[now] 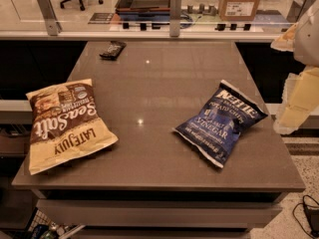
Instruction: Move blue chip bag near rxbar chocolate
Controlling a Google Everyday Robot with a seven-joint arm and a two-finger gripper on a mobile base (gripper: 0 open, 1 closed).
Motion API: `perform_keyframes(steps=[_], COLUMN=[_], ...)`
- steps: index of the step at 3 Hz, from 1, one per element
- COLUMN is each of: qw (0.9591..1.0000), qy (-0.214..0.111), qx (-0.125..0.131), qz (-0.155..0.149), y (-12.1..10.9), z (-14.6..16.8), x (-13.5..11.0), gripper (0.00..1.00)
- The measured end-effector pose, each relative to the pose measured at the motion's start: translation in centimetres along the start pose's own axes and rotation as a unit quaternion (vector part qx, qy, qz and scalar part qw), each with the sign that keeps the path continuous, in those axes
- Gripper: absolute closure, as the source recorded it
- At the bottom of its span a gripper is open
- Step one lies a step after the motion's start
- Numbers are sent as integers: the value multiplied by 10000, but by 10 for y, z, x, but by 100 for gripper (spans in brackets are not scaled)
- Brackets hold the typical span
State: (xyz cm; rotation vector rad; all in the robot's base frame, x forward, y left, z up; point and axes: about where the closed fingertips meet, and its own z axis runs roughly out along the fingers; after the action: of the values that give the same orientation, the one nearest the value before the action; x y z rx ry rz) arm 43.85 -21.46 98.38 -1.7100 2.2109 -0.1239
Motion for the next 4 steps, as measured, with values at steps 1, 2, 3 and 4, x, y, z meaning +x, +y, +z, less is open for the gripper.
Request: perform_keyframes(steps=[1,2,3,4], qw=[10000,9996,9969,9894], qy=[0,152,50,-538], qx=[1,77,67,6], qz=[0,-238,-788,-1352], y=[0,-4,-10,-22], z=[0,5,29,58], x=[0,-2,-12,-24], gripper=[0,0,0,0])
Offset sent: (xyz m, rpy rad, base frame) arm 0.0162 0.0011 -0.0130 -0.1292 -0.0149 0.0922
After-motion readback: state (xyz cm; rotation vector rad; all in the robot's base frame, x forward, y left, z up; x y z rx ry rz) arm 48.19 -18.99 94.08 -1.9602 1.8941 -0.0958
